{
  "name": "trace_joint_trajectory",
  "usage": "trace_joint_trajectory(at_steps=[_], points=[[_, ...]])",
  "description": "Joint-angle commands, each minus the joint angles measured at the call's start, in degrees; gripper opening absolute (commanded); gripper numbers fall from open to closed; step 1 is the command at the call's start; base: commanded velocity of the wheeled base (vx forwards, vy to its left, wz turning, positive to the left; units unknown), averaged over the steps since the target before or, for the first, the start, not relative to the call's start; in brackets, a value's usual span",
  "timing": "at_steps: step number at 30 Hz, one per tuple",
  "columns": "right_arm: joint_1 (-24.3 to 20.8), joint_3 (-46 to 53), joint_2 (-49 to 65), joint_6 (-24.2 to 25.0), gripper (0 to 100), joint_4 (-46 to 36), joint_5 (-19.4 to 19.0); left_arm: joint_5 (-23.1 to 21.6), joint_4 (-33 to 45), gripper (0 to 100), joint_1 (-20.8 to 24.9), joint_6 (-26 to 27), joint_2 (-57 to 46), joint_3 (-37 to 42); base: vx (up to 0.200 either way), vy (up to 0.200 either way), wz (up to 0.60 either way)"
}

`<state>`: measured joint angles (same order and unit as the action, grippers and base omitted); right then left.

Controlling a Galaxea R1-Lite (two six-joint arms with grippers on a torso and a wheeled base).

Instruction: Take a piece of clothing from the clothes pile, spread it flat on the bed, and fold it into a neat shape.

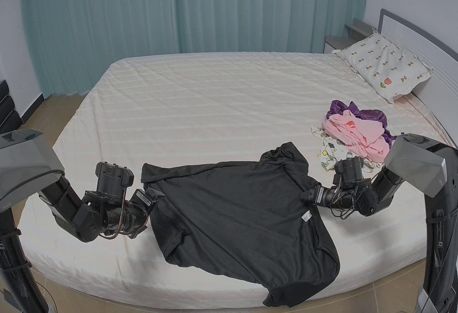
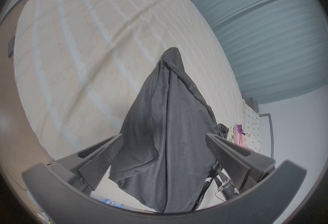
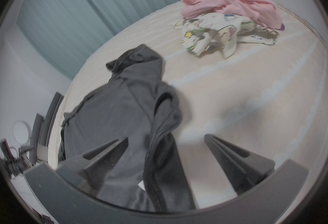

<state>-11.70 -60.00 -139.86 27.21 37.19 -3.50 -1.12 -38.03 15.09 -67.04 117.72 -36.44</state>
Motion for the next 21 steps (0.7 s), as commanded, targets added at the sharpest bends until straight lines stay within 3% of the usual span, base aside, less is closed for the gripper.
trace_joint_trajectory(at_steps=[1,6,14,21], points=[[-0.6,0.76,-1.29,-1.72,0,-0.1,0.16,-0.02,-0.02,100,0.03,-0.02,0.14,-0.04,0.0,0.0,0.0],[0.8,0.94,-1.47,-3.74,0,-0.1,2.71,-0.02,-0.02,100,0.03,-0.02,0.14,0.05,0.0,0.0,0.0],[6.52,1.55,1.61,-4.18,0,-0.02,2.0,-0.02,-0.02,100,0.03,-0.02,0.14,0.05,0.0,0.0,0.0],[11.09,0.32,-1.11,-3.39,0,6.49,-2.48,0.15,-0.02,100,0.03,0.06,0.75,-0.04,0.0,0.0,0.0]])
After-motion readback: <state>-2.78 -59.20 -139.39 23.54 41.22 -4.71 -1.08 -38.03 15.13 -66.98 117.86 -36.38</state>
